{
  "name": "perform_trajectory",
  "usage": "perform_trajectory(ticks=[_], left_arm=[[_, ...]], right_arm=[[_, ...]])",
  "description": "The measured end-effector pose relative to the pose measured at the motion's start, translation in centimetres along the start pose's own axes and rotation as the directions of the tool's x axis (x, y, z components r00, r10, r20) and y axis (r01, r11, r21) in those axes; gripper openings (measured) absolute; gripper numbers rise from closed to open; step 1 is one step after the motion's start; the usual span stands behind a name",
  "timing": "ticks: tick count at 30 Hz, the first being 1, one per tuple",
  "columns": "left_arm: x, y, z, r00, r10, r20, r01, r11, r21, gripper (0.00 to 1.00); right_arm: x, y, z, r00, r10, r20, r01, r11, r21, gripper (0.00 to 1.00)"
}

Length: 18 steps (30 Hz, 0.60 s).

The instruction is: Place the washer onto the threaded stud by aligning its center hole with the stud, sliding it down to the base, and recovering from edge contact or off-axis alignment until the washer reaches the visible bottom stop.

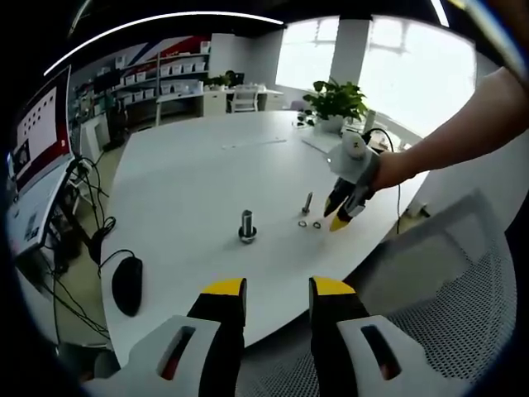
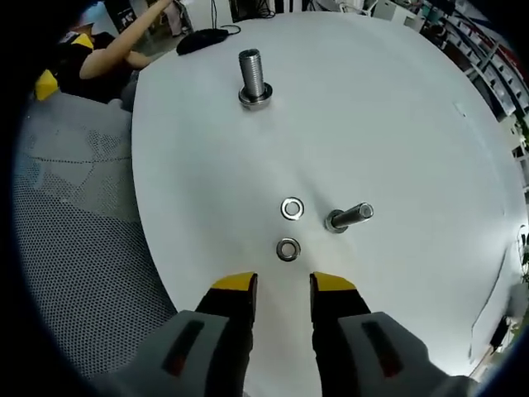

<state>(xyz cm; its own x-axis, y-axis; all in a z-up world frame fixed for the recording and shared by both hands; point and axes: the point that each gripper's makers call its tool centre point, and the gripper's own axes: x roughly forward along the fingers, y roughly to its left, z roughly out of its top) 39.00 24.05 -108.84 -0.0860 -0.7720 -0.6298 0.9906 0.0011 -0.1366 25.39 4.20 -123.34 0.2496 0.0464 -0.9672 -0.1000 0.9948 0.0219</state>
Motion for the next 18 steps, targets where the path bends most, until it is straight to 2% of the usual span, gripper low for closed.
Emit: perform_trajectory(ticks=[5, 14, 18], left_arm=[[0.0, -0.2, -0.1, 1.000, -0.005, -0.004, 0.005, 1.000, 0.001, 0.28], [0.0, -0.1, 0.0, 1.000, -0.002, 0.000, 0.002, 1.000, -0.001, 0.28], [0.0, 0.0, 0.0, 1.000, -0.001, 0.002, 0.001, 1.000, -0.002, 0.28]], right_arm=[[0.7, 0.6, 1.0, 1.000, -0.001, 0.009, 0.001, 1.000, -0.011, 0.28], [1.2, 0.1, 1.6, 0.999, -0.012, 0.030, 0.012, 1.000, 0.000, 0.26], [1.4, 0.0, 1.6, 1.000, -0.016, 0.001, 0.016, 0.998, -0.059, 0.24]])
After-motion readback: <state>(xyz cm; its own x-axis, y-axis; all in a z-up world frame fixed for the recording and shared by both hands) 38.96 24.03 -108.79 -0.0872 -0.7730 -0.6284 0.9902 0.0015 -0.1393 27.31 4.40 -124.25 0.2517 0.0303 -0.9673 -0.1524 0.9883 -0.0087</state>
